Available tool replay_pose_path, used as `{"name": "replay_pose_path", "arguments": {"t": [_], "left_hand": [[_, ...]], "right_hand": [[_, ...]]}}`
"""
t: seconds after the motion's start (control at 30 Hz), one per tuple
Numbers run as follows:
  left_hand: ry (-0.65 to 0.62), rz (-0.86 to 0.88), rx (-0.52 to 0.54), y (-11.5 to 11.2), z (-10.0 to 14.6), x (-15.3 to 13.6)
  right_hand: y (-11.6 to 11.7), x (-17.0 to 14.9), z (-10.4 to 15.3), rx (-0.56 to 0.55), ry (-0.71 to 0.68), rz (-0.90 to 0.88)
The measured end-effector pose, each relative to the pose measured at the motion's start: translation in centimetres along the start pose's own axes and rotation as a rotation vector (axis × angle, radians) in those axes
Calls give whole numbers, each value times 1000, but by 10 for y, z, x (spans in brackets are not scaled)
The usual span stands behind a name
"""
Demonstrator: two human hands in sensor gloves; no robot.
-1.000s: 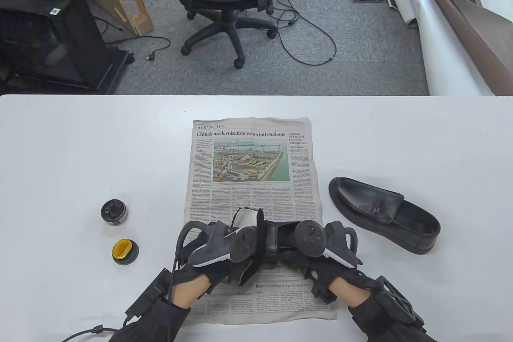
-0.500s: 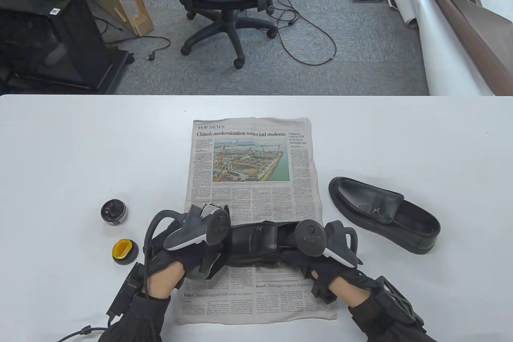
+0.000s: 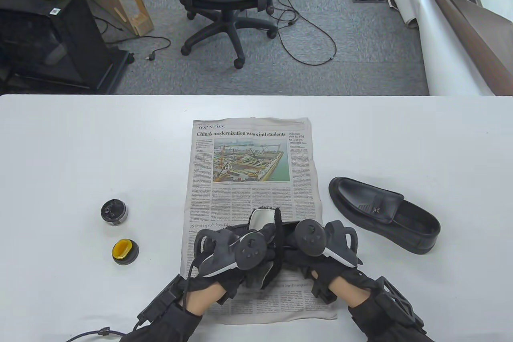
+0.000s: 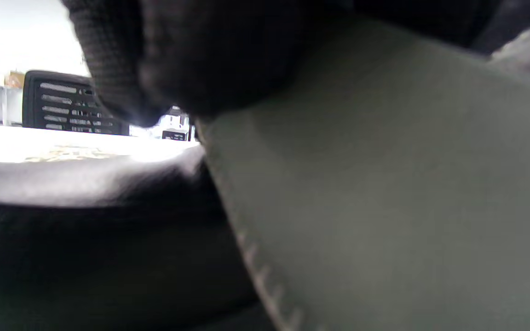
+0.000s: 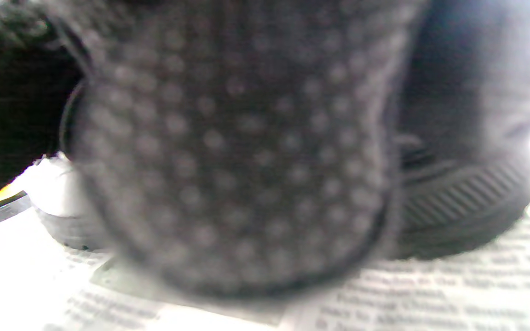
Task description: Dip and apply built-in sponge shoe polish on shoes
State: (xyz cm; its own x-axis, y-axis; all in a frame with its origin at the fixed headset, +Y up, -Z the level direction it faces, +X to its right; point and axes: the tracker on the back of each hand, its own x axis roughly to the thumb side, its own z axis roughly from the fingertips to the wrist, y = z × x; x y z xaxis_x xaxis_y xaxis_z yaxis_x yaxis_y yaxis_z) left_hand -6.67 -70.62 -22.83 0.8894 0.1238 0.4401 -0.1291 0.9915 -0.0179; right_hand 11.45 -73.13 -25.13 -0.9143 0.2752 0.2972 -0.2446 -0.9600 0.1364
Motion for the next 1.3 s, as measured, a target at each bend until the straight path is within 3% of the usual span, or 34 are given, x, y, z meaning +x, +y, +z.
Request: {"name": "replay_pose_path", "arguments": {"t": [0.37,0.47,0.53,0.7,0.9,1.0,1.1,1.3], "left_hand": [[-7,-130,-169,2,1,-14],[-18,-126,-241,1,0,-31],[42,-103,-325,3,-1,-48],[132,-143,-408,8,1,-73],[135,-150,-396,11,2,-79],[74,-143,-283,18,0,-65],[15,9,-189,23,-12,-42],[1,11,-251,9,-38,-16]], "right_hand": [[0,0,-1,8,-13,0],[0,0,-1,11,-14,-1],[0,0,-1,11,-13,-2],[0,0,-1,9,-9,-1],[0,0,-1,6,-8,0],[0,0,-1,6,-13,-1],[0,0,-1,5,-9,0],[1,0,-1,5,-7,1]]}}
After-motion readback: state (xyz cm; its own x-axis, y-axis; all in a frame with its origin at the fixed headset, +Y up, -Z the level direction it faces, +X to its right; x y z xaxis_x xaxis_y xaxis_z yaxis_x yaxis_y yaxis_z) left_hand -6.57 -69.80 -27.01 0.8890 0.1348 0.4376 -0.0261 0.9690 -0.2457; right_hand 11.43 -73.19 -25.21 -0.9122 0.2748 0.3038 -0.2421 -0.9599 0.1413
